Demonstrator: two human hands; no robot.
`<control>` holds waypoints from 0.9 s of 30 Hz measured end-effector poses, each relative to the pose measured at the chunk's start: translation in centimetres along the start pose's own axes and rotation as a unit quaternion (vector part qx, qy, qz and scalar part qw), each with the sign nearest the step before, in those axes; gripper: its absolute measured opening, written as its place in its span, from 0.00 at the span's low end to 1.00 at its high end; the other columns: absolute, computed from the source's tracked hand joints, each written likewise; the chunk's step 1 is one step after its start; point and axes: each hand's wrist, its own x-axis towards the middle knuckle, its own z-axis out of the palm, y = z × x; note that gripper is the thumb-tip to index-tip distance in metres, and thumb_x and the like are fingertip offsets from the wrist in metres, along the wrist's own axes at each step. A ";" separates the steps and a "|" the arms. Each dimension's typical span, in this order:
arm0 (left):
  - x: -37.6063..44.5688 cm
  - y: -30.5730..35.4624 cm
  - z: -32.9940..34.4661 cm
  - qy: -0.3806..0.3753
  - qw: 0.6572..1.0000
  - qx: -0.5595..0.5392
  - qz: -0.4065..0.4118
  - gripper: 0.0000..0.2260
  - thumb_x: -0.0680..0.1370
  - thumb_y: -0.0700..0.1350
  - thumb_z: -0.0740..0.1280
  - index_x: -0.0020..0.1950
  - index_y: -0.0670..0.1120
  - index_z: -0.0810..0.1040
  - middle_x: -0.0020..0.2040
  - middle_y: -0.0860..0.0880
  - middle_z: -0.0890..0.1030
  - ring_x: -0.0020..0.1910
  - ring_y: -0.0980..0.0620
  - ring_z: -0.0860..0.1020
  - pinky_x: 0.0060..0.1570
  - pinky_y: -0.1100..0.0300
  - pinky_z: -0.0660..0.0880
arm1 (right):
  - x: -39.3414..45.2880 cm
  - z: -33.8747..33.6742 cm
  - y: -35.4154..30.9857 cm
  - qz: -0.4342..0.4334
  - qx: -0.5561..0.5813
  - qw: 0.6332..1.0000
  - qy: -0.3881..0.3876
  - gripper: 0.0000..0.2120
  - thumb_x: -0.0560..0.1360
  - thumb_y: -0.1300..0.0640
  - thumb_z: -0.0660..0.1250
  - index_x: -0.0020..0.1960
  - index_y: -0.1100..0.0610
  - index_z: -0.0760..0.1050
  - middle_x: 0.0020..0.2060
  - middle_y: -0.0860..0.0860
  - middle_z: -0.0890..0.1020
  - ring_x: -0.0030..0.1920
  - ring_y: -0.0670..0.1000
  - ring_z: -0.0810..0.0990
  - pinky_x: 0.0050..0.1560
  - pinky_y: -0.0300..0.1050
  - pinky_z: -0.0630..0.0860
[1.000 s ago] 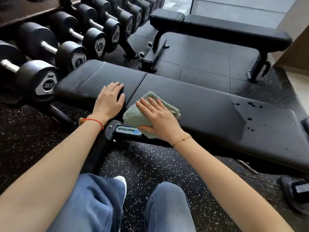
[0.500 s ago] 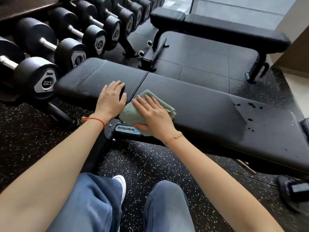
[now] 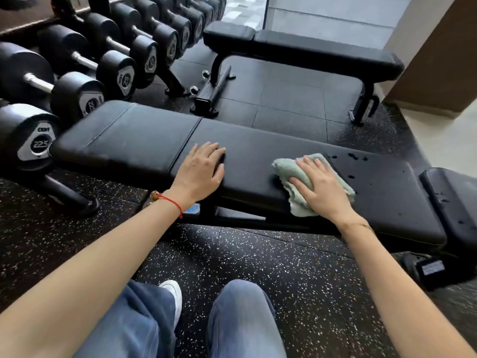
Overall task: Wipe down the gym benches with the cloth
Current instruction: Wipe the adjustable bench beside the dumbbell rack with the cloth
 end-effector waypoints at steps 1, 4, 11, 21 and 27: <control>0.2 0.7 0.3 -0.003 1.000 -0.009 0.004 0.21 0.80 0.46 0.60 0.73 0.44 0.68 0.75 0.45 0.67 0.76 0.47 0.61 0.77 0.51 0.50 | 1.5 0.7 -1.4 0.008 -0.013 1.000 -0.008 0.27 0.80 0.43 0.59 0.76 0.52 0.63 0.77 0.52 0.63 0.78 0.54 0.55 0.78 0.52 0.49; 0.7 2.7 1.0 -0.002 0.999 -0.035 0.000 0.21 0.81 0.46 0.60 0.74 0.44 0.67 0.75 0.45 0.67 0.76 0.48 0.61 0.77 0.52 0.51 | 2.1 2.2 -4.6 -0.031 -0.006 0.999 -0.027 0.26 0.81 0.45 0.58 0.77 0.51 0.61 0.77 0.51 0.61 0.78 0.53 0.53 0.78 0.51 0.47; 1.7 4.7 2.5 -0.026 0.999 -0.043 0.008 0.23 0.81 0.48 0.59 0.76 0.44 0.65 0.76 0.44 0.64 0.77 0.47 0.58 0.77 0.51 0.50 | -4.7 -1.6 5.1 0.010 0.028 0.999 0.034 0.24 0.80 0.44 0.60 0.74 0.49 0.66 0.74 0.45 0.66 0.76 0.46 0.59 0.78 0.43 0.49; 1.6 4.6 3.3 -0.007 0.999 -0.040 0.012 0.23 0.79 0.49 0.62 0.74 0.45 0.68 0.75 0.44 0.67 0.76 0.46 0.61 0.77 0.50 0.53 | 4.1 0.5 2.2 -0.028 -0.001 0.999 -0.018 0.25 0.81 0.46 0.58 0.77 0.51 0.61 0.77 0.50 0.62 0.78 0.51 0.54 0.78 0.49 0.46; 1.7 4.5 3.6 0.003 0.999 -0.039 0.012 0.23 0.79 0.49 0.63 0.73 0.45 0.69 0.74 0.44 0.68 0.76 0.46 0.62 0.77 0.49 0.53 | -2.6 -2.7 8.7 -0.041 0.032 0.999 -0.011 0.26 0.80 0.46 0.62 0.75 0.52 0.65 0.75 0.49 0.66 0.77 0.49 0.59 0.78 0.45 0.50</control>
